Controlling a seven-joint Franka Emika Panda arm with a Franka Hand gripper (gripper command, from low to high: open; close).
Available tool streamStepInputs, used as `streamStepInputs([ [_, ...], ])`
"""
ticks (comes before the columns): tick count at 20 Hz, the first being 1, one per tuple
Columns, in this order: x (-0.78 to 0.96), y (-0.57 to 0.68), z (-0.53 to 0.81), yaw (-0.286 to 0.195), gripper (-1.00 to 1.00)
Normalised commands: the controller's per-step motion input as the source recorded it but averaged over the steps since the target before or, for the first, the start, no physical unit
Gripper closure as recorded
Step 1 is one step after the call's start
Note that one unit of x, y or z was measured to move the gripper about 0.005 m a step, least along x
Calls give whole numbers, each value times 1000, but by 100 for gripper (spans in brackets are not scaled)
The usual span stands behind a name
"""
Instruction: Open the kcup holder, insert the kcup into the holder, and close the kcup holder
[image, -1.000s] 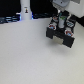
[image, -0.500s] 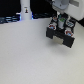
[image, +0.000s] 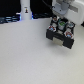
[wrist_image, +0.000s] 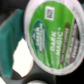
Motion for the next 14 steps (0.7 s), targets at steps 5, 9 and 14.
streamStepInputs([
  [5,220,-111,591,22,-100],
  [9,391,-393,631,55,-100],
  [14,440,-507,425,59,-100],
])
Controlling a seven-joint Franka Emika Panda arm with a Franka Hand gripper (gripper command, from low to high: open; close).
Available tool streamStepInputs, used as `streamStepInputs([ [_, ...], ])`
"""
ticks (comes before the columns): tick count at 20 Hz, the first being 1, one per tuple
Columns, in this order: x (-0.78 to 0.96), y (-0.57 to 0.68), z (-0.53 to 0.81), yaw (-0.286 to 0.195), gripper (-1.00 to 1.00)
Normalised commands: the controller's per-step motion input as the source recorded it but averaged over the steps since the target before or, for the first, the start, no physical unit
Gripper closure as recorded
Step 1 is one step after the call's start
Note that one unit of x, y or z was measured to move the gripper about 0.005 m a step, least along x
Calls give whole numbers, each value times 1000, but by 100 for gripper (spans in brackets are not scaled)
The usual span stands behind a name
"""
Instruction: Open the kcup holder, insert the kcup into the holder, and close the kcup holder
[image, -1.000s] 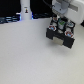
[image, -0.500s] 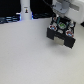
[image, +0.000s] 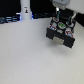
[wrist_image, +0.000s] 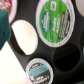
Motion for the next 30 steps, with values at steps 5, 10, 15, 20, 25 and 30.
streamStepInputs([
  [5,472,-515,241,55,-100],
  [10,527,-493,137,46,-100],
  [15,572,-423,61,48,-100],
  [20,651,-337,15,43,-100],
  [25,711,-118,0,58,-100],
  [30,587,112,-5,130,-100],
])
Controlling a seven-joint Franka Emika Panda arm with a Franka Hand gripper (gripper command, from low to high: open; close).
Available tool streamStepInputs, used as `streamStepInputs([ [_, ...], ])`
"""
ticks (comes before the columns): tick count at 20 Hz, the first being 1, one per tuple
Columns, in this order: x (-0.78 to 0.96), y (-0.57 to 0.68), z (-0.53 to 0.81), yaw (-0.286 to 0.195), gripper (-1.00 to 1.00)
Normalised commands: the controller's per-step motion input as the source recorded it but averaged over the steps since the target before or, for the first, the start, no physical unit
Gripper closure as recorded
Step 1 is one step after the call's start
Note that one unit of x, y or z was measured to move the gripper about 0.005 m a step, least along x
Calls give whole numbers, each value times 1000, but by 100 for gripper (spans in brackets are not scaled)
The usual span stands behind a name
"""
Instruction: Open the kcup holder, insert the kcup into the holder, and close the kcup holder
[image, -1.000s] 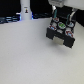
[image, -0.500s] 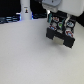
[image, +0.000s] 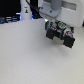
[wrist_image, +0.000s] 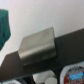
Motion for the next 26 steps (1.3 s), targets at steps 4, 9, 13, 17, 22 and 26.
streamStepInputs([
  [4,391,169,-42,214,-100],
  [9,317,159,-175,236,-100],
  [13,231,234,-199,222,-100],
  [17,112,390,-166,177,-100],
  [22,9,550,22,125,-100],
  [26,0,619,86,94,-100],
])
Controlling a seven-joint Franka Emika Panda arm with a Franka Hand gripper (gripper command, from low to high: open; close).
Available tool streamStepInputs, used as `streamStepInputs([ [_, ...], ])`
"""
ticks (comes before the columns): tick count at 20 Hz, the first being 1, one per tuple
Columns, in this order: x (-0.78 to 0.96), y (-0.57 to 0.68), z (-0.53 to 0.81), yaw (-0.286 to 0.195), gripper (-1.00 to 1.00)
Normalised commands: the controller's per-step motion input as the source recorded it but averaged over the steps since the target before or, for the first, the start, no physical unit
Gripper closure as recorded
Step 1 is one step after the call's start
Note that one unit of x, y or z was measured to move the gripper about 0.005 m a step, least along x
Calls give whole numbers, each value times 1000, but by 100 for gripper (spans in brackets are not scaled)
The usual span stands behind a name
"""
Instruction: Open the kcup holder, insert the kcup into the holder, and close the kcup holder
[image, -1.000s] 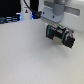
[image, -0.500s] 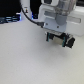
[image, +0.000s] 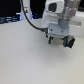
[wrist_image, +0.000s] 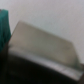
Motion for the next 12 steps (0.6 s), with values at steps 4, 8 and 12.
streamStepInputs([
  [4,0,662,94,71,-100],
  [8,-38,684,136,61,-100],
  [12,-256,706,129,33,-100],
])
